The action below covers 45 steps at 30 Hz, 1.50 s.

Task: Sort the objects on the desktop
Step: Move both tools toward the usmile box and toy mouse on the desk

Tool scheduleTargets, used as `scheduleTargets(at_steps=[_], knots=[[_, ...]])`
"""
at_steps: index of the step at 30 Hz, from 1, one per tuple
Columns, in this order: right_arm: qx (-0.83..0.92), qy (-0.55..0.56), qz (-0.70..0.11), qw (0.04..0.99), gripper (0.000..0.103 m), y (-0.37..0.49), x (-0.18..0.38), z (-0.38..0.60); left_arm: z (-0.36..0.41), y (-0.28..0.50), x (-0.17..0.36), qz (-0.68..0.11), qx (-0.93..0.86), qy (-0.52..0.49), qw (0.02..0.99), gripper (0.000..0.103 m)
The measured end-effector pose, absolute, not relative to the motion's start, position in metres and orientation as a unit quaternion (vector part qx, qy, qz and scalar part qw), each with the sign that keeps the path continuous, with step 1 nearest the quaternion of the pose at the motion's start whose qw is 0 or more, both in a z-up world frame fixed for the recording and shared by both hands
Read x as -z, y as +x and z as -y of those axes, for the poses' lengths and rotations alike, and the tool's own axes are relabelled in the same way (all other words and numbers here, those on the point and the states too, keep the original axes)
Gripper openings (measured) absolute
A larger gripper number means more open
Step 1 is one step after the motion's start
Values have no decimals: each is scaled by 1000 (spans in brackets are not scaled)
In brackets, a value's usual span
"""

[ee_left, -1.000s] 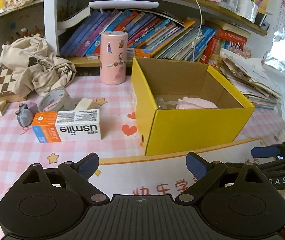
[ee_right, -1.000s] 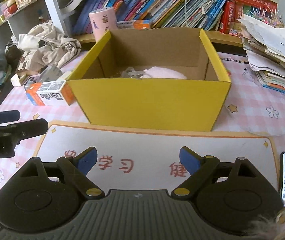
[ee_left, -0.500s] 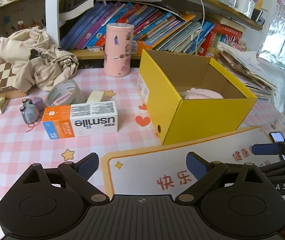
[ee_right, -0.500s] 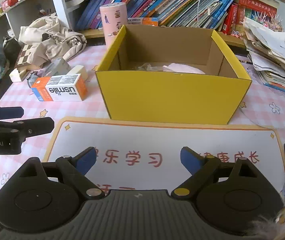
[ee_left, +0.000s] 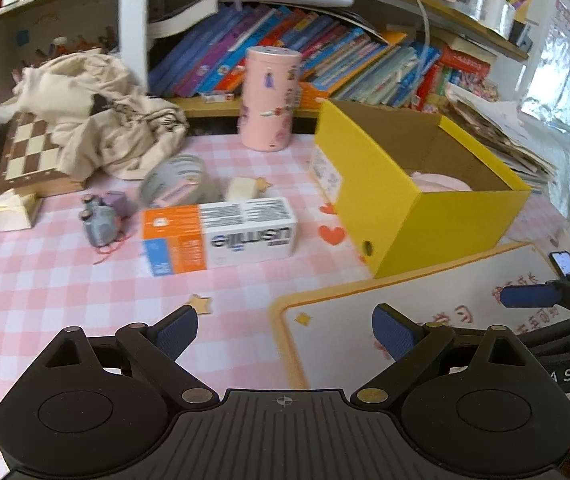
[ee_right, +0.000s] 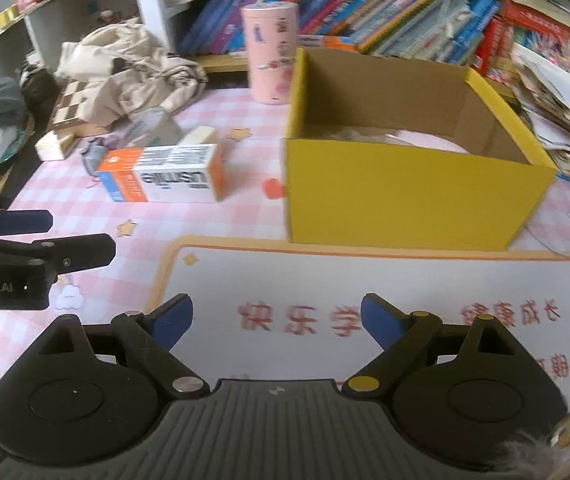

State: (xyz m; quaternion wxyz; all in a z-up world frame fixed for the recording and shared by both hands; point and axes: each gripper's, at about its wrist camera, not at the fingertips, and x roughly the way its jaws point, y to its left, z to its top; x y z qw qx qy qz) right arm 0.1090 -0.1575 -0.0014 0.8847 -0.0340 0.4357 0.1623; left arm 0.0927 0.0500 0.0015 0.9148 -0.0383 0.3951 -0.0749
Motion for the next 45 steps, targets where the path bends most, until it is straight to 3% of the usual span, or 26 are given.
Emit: scheduleTargets(at_steps=[17, 32, 36, 41, 45], knots=[[-239, -105, -396, 881, 91, 125, 0, 64, -138, 96, 0, -365, 0, -92, 926, 96], [-284, -194, -352, 871, 91, 188, 7, 8, -179, 138, 20, -354, -38, -115, 927, 96], [-290, -217, -354, 862, 88, 209, 17, -5, -188, 155, 26, -340, -46, -109, 933, 96], [-299, -234, -363, 851, 74, 229, 27, -17, -195, 186, 37, -339, -57, -87, 935, 93], [-315, -246, -376, 836, 67, 238, 34, -24, -193, 208, 49, -358, -48, -64, 930, 79]])
